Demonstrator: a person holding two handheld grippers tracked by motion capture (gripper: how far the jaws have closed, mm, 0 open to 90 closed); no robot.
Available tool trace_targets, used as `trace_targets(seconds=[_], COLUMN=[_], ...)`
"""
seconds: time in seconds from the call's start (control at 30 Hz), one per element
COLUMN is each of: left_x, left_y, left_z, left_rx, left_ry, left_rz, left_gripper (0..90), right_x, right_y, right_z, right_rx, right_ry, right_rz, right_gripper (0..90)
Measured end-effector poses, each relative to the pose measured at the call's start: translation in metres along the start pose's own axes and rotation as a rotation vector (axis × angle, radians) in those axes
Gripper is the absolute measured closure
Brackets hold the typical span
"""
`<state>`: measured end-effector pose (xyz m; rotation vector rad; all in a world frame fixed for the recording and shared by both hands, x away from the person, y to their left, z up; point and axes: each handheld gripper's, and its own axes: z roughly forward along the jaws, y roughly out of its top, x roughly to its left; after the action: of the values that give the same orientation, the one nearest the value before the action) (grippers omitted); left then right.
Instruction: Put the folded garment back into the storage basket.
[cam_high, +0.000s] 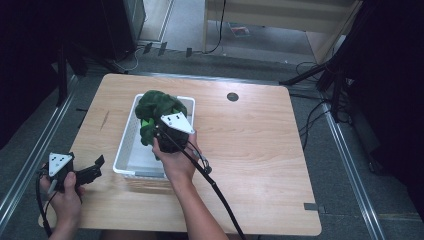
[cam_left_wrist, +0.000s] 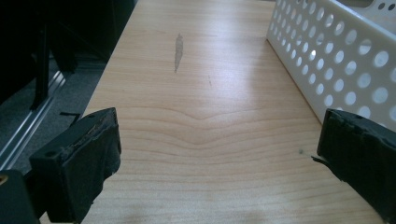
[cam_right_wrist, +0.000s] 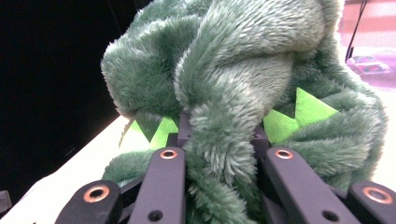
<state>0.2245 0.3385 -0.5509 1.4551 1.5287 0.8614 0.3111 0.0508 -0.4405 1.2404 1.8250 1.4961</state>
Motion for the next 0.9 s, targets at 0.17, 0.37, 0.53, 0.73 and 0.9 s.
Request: trace_targets(seconds=[0.17,0.37,0.53,0.73,0.9], left_x=[0.000,0.000,0.000,0.000,0.001], left_y=[0.000,0.000,0.000,0.000,0.000], left_z=[0.000,0.000,0.000,0.000,0.000], left_rx=[0.001,0.002,0.002,0.002,0.002], left_ry=[0.001,-0.001,-0.001,-0.001,-0.001], left_rz=[-0.003,-0.003,-0.003,-0.003,-0.003], left_gripper=[0.6,0.5,0.5,0.5,0.6], right_x=[0.002,0.000,-0.002,-0.004,-0.004], right_y=[-0.007,-0.013,-0.018,-0.019,-0.021], right_z=[0.012,0.025,0.036,0.048,0.056], right_rx=[0.056,0.118,0.196,0.289,0.350], right_ry=[-0.008,-0.026,-0.014,-0.044,-0.063], right_rz=[0.026,0.074,0.100,0.131,0.145], right_gripper=[75.9,75.7,75.4,74.5,73.3])
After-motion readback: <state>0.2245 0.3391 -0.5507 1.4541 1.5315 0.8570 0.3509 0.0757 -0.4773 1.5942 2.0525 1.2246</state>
